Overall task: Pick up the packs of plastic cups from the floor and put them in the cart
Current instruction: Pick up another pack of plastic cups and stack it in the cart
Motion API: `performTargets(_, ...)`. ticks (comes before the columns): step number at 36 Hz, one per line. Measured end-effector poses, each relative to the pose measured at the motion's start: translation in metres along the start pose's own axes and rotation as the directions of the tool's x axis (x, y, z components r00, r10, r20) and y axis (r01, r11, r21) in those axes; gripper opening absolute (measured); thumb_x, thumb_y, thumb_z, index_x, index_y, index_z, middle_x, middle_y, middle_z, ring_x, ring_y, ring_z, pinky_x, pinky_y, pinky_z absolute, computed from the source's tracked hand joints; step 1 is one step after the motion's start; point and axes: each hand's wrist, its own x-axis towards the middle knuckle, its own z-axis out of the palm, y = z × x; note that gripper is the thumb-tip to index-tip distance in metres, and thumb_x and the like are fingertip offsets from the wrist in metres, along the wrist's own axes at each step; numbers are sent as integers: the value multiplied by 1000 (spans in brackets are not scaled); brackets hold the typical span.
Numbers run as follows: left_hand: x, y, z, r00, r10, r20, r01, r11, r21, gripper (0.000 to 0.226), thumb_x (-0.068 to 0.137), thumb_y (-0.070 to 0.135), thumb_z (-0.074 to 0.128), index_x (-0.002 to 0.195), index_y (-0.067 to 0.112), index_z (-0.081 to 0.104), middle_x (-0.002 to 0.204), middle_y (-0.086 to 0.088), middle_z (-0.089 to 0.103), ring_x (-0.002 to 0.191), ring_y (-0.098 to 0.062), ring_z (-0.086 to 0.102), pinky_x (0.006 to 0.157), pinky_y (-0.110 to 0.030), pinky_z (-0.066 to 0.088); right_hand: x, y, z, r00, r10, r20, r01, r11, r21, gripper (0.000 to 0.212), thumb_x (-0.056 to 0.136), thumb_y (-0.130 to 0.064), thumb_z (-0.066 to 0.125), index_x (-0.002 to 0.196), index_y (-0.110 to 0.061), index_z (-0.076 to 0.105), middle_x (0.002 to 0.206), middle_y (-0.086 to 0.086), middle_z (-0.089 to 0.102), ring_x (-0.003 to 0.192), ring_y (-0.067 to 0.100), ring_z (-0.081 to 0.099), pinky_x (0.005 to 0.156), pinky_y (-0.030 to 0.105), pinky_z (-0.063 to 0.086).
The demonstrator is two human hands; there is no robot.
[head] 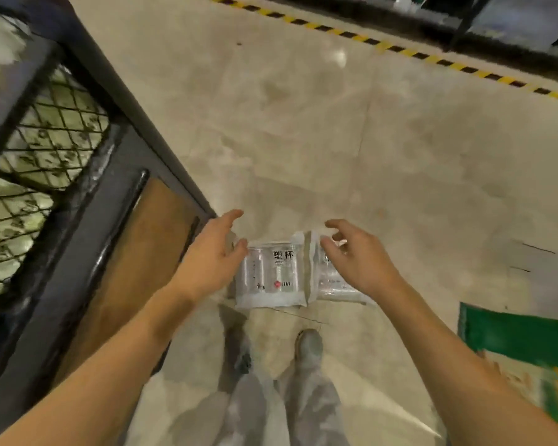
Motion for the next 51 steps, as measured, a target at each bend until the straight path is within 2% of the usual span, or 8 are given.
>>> performTargets(9, 99, -178, 180, 980, -197, -6, 197, 979, -51, 56, 97, 30, 55, 149, 27, 34, 139, -2, 41, 123, -16, 44, 93, -1, 25, 129, 154, 202, 992, 4, 124, -17, 994, 107, 51, 99, -47, 50, 147, -34, 39, 138, 0, 53, 118, 18, 56, 99, 44, 48)
performTargets(15, 136, -299, 290, 954, -294, 65, 298, 951, -76, 71, 96, 30, 57, 148, 54, 16, 144, 2, 33, 116, -14, 53, 105, -32, 41, 186, 251, 325, 983, -8, 183, -17, 990, 138, 60, 98, -51, 48, 153, -44, 24, 155, 3, 35, 141, 18, 34, 116, 45, 32)
performTargets(27, 167, -384, 392, 970, -220, 102, 235, 956, -174, 63, 101, 47, 39, 147, 60, -2, 156, 36, 3, 148, -3, 5, 122, -44, 11, 234, 325, 442, 988, -48, 145, 4, 958, 288, 65, 100, -51, 48, 152, -56, 9, 164, -6, 7, 151, 10, 8, 122, 50, 17)
performTargets(32, 161, -359, 366, 977, -213, 25, 213, 955, -208, 63, 99, 52, 42, 148, 58, 4, 150, 17, 23, 123, 26, 18, 107, -25, 25, 232, 300, 409, 992, -27, 126, -12, 954, 299, 61, 99, -52, 48, 148, -62, 14, 155, 0, 21, 147, 21, 23, 117, 56, 28)
performTargets(38, 152, -273, 276, 967, -255, 3, 251, 948, -198, 63, 95, 59, 38, 143, 65, -2, 142, 9, 28, 104, -9, 49, 89, -29, 38, 211, 223, 301, 998, -49, 43, 35, 958, 284, 55, 98, -56, 45, 144, -67, 17, 152, -4, 22, 142, 15, 26, 116, 48, 28)
performTargets(43, 136, -164, 167, 987, -152, -53, 137, 965, -224, 62, 93, 64, 36, 140, 69, -4, 157, 21, 10, 127, 11, 16, 105, -33, 16, 179, 141, 169, 997, -66, -42, 75, 954, 289, 53, 97, -55, 46, 141, -69, 21, 146, -9, 26, 137, 10, 32, 108, 31, 29)
performTargets(46, 116, -85, 87, 993, -102, -62, 82, 960, -268, 63, 96, 57, 40, 141, 68, -2, 145, 26, 19, 106, 44, 6, 109, -30, 16, 151, 81, 76, 992, -90, -85, 111, 948, 297, 53, 97, -53, 48, 141, -68, 23, 144, -8, 28, 137, 6, 31, 105, 24, 25)
performTargets(51, 73, 45, -55, 991, 14, -136, -46, 972, -232, 63, 94, 62, 39, 142, 67, -1, 147, 26, 26, 129, 20, 21, 108, -31, 25, 90, -28, -81, 977, -129, -170, 173, 945, 276, 51, 96, -57, 49, 139, -70, 25, 138, -7, 33, 130, 2, 39, 99, 20, 30)
